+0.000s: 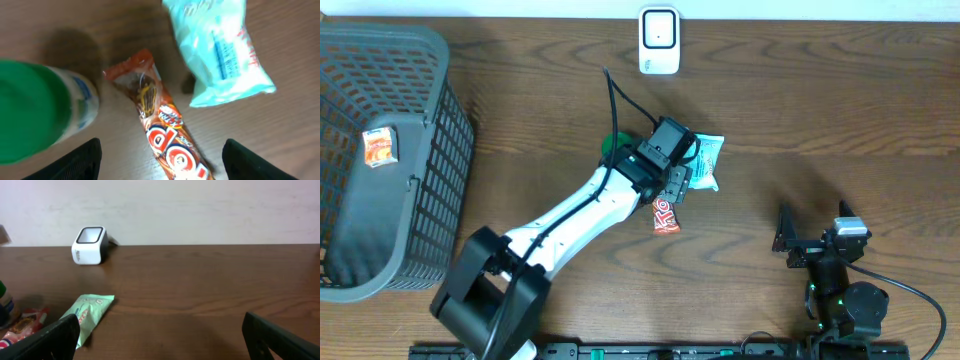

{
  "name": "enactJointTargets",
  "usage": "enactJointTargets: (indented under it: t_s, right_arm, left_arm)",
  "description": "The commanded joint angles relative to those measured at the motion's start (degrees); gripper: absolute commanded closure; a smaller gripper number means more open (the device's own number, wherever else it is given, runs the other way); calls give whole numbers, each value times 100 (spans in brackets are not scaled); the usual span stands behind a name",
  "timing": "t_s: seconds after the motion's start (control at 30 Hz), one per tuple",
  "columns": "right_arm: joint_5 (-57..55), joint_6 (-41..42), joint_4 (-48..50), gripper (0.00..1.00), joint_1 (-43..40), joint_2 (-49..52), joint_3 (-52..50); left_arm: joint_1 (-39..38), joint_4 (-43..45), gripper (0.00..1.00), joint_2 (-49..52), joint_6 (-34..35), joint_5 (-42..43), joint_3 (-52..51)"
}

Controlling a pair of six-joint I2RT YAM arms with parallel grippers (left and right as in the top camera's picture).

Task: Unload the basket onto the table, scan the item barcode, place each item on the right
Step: 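Carry the snack bar to the scanner and hold it there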

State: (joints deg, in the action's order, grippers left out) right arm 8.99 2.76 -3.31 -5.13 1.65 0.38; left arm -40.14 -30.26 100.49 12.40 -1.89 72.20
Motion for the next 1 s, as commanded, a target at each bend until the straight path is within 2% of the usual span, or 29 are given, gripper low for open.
enactJointTargets:
  t_s: [0.0,0.03,0.07,0.13,0.17,0.2,0.4,0.6,0.83,0.97]
  right_arm:
    - [-9,35,-20,1,31,-13,-7]
    - [-9,35,-20,1,31,-13,-7]
    - [-9,35,-20,1,31,-13,-7]
    - [-9,35,-20,1,31,-13,-7]
    - [-9,35,-20,1,31,-13,-7]
    - [-9,35,-20,1,31,-13,-7]
    - [-9,35,-20,1,31,-13,-7]
    - [-9,35,-20,1,31,-13,-7]
    - [-9,35,-20,1,31,-13,-7]
    - [-9,35,-20,1,31,-13,-7]
  left_arm:
    - [31,-289,23,-852,-389,-118,837]
    - [37,-313,30,-1003,-380,-116,903]
    - [37,-308,50,-1126,-378,-114,905]
    - [37,-393,76,-1224,-345,-114,903]
    - [37,-481,86,-1209,-293,-114,901]
    - [37,-581,92,-1145,-208,-116,874]
    - [37,-702,92,-358,601,-111,507]
    - [37,-723,93,649,1270,448,487]
    - [35,-660,93,1226,1399,457,487]
    - [35,-485,92,1617,1449,846,487]
